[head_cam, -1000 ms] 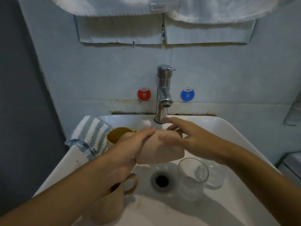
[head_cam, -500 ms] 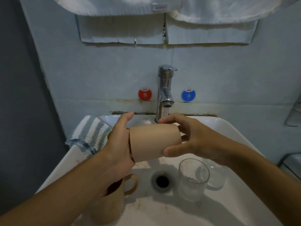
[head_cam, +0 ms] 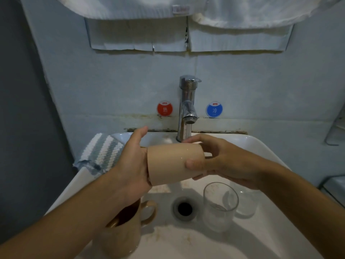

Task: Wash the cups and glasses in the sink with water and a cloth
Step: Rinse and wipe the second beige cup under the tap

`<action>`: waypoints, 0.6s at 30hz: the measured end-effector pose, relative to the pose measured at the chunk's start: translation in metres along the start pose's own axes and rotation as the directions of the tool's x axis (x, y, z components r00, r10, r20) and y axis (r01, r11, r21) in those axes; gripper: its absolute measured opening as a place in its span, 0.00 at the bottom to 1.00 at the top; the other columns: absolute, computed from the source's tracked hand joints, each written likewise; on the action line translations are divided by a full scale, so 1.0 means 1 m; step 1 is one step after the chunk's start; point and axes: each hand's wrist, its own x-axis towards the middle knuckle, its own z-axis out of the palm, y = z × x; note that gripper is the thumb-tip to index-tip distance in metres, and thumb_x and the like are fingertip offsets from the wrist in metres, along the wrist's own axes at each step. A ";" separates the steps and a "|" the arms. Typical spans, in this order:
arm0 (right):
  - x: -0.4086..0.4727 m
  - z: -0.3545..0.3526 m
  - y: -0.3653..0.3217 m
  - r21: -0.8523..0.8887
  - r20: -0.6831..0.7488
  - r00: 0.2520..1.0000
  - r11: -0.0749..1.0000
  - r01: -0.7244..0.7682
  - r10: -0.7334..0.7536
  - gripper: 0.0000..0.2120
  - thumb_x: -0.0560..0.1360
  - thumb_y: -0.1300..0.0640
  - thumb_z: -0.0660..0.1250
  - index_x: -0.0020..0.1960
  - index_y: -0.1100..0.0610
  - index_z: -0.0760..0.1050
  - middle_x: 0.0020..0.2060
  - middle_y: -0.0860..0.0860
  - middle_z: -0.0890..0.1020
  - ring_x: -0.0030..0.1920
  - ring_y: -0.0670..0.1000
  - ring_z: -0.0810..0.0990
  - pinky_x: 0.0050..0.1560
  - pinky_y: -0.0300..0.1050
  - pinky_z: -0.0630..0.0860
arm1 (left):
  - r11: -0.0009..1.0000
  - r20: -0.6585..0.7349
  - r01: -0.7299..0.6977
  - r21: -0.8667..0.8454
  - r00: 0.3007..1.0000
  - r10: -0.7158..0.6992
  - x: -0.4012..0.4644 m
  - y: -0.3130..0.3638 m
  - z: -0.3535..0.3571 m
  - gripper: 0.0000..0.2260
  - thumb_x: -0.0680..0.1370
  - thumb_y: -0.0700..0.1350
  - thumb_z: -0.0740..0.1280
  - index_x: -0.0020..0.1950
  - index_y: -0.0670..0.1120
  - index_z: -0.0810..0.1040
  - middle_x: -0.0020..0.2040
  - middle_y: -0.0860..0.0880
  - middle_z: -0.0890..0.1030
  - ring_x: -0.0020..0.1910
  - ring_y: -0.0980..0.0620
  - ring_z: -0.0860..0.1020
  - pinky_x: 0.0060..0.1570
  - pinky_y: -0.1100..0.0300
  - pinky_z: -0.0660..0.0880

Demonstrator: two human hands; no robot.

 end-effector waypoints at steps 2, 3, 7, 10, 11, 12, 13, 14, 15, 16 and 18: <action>0.000 0.001 -0.001 -0.054 -0.007 1.000 0.998 0.024 -0.024 0.28 0.68 0.66 0.77 0.62 0.46 0.74 0.61 0.47 0.76 0.56 0.55 0.81 0.53 0.49 0.82 | 1.000 0.009 0.008 0.014 1.000 -0.009 -0.001 0.001 0.001 0.37 0.76 0.69 0.55 0.65 0.37 0.76 0.48 0.37 0.84 0.36 0.43 0.83 0.29 0.57 0.77; 0.000 0.003 -0.001 -0.075 -0.011 0.999 0.997 0.037 -0.038 0.30 0.67 0.68 0.77 0.62 0.46 0.74 0.61 0.46 0.76 0.57 0.55 0.81 0.53 0.49 0.82 | 1.000 0.008 0.011 0.021 1.000 -0.011 -0.001 0.001 0.001 0.37 0.76 0.69 0.55 0.65 0.38 0.75 0.49 0.37 0.84 0.37 0.43 0.83 0.30 0.57 0.77; 0.000 0.005 -0.001 -0.073 -0.059 0.997 0.996 0.047 -0.051 0.22 0.71 0.49 0.73 0.63 0.46 0.73 0.60 0.47 0.78 0.57 0.53 0.80 0.56 0.48 0.81 | 0.998 -0.002 -0.014 0.069 1.000 0.014 0.001 -0.002 0.001 0.35 0.77 0.69 0.53 0.62 0.40 0.76 0.48 0.38 0.85 0.39 0.43 0.84 0.36 0.55 0.79; 0.000 0.008 0.000 -0.065 -0.106 0.993 0.996 -0.055 0.048 0.25 0.72 0.33 0.59 0.61 0.48 0.75 0.55 0.51 0.82 0.50 0.53 0.85 0.51 0.47 0.83 | 0.990 -0.016 -0.036 0.135 0.999 0.039 0.003 -0.004 0.002 0.36 0.76 0.70 0.53 0.61 0.39 0.77 0.53 0.36 0.84 0.51 0.40 0.82 0.51 0.49 0.77; 0.000 0.008 0.001 -0.085 -0.100 0.992 0.992 -0.089 0.080 0.26 0.73 0.33 0.58 0.61 0.50 0.76 0.53 0.54 0.83 0.47 0.55 0.85 0.49 0.48 0.83 | 0.988 -0.023 -0.043 0.151 0.999 0.047 0.004 -0.004 0.002 0.36 0.76 0.70 0.53 0.61 0.39 0.78 0.53 0.36 0.83 0.51 0.40 0.82 0.50 0.49 0.76; 0.000 0.008 0.003 -0.078 -0.071 0.992 0.991 -0.105 0.100 0.27 0.74 0.34 0.59 0.61 0.53 0.76 0.51 0.57 0.84 0.45 0.57 0.85 0.47 0.48 0.82 | 0.986 -0.029 -0.047 0.158 0.998 0.052 0.004 -0.005 0.002 0.36 0.76 0.70 0.54 0.60 0.38 0.78 0.53 0.35 0.83 0.50 0.40 0.82 0.48 0.50 0.76; 0.000 0.008 0.003 -0.051 -0.039 0.993 0.993 -0.110 0.108 0.26 0.76 0.36 0.60 0.61 0.55 0.77 0.51 0.59 0.84 0.44 0.57 0.84 0.46 0.47 0.82 | 0.987 -0.039 -0.047 0.154 0.998 0.053 0.004 -0.005 0.002 0.36 0.76 0.70 0.55 0.60 0.38 0.78 0.53 0.35 0.83 0.50 0.40 0.82 0.47 0.50 0.76; 0.000 0.007 0.004 -0.021 -0.018 0.995 0.995 -0.099 0.099 0.24 0.76 0.38 0.61 0.61 0.56 0.77 0.51 0.58 0.84 0.44 0.56 0.84 0.46 0.46 0.81 | 0.990 -0.038 -0.045 0.137 0.998 0.051 0.003 -0.004 0.003 0.36 0.76 0.69 0.55 0.60 0.38 0.78 0.53 0.35 0.83 0.50 0.40 0.82 0.47 0.50 0.76; 0.000 0.006 0.003 0.003 -0.009 0.997 0.997 -0.083 0.083 0.22 0.76 0.41 0.64 0.62 0.55 0.76 0.53 0.57 0.83 0.46 0.54 0.84 0.47 0.44 0.80 | 0.992 -0.034 -0.045 0.121 0.998 0.050 0.003 -0.004 0.002 0.36 0.76 0.69 0.55 0.61 0.38 0.77 0.53 0.36 0.84 0.50 0.40 0.82 0.47 0.50 0.76; 0.001 0.004 0.003 0.021 -0.007 0.998 0.998 -0.057 0.057 0.20 0.75 0.44 0.67 0.63 0.54 0.76 0.55 0.55 0.82 0.49 0.53 0.84 0.48 0.43 0.80 | 0.994 -0.021 -0.045 0.097 0.999 0.047 0.002 -0.003 0.001 0.36 0.76 0.70 0.54 0.62 0.39 0.76 0.53 0.36 0.83 0.51 0.40 0.82 0.49 0.50 0.77; 0.003 0.000 0.002 0.038 -0.015 1.000 0.999 -0.010 0.011 0.20 0.72 0.52 0.73 0.63 0.50 0.76 0.58 0.52 0.80 0.55 0.54 0.82 0.54 0.48 0.82 | 0.998 -0.006 -0.046 0.047 0.999 0.046 0.003 -0.001 -0.002 0.37 0.76 0.70 0.53 0.66 0.39 0.74 0.56 0.36 0.83 0.55 0.39 0.81 0.52 0.49 0.76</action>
